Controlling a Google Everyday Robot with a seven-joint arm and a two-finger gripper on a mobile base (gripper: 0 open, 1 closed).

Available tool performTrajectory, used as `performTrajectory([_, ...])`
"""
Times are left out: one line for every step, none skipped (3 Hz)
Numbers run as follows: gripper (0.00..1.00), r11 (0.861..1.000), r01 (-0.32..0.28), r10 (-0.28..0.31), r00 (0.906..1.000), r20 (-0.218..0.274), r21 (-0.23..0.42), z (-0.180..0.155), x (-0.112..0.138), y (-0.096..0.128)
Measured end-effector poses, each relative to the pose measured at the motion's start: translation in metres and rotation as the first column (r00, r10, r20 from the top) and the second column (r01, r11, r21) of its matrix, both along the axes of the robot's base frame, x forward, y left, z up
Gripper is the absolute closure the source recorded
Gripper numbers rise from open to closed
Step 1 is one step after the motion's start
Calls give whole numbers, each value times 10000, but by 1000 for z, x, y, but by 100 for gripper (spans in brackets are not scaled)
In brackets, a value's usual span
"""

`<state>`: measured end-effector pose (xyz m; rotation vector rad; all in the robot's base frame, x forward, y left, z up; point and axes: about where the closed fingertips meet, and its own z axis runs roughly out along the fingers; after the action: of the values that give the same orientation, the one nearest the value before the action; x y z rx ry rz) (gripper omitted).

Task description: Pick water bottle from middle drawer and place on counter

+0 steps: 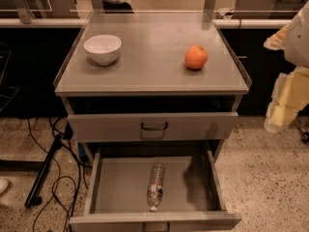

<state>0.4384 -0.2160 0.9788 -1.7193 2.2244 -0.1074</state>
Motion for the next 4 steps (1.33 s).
performTrajectory([0,10000,0,0,10000,0,0,0,0,0])
performTrajectory([0,9998,73,-73,10000,-28,-163,-12,-3,8])
performTrajectory([0,9971,305,-335,9985,-422,-699,-50,-5,27])
performTrajectory([0,9968,378,-412,9980,-475,-711,-54,-7,27])
